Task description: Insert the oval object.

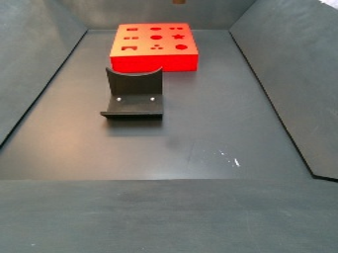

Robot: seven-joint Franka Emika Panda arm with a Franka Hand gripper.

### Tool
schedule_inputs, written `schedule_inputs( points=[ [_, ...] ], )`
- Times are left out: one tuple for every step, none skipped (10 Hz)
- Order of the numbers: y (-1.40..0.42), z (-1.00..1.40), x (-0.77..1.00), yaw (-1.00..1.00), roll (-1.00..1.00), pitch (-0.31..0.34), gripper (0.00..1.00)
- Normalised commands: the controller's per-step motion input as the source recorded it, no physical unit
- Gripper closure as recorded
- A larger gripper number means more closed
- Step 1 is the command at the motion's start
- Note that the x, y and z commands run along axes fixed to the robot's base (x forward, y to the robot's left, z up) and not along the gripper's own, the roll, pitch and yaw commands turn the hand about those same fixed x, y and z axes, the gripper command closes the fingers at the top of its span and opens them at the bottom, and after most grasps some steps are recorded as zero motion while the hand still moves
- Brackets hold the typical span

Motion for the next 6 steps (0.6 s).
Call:
schedule_inputs(
  points=[
    [-0.03,-0.04,0.05,0.0,-0.02,0.0,1.0],
    [-0.24,-0.11,0.36,-0.05,0.0,0.0,1.0],
    [-0.37,-0.14,0.62,-0.09,0.0,0.0,1.0],
    [-0.46,-0.17,0.7,-0.08,0.0,0.0,1.0],
    [-0.52,-0.15,0.77,-0.05,0.0,0.003,1.0],
    [-0.55,-0.15,0.77,-0.05,0.0,0.003,1.0]
  ],
)
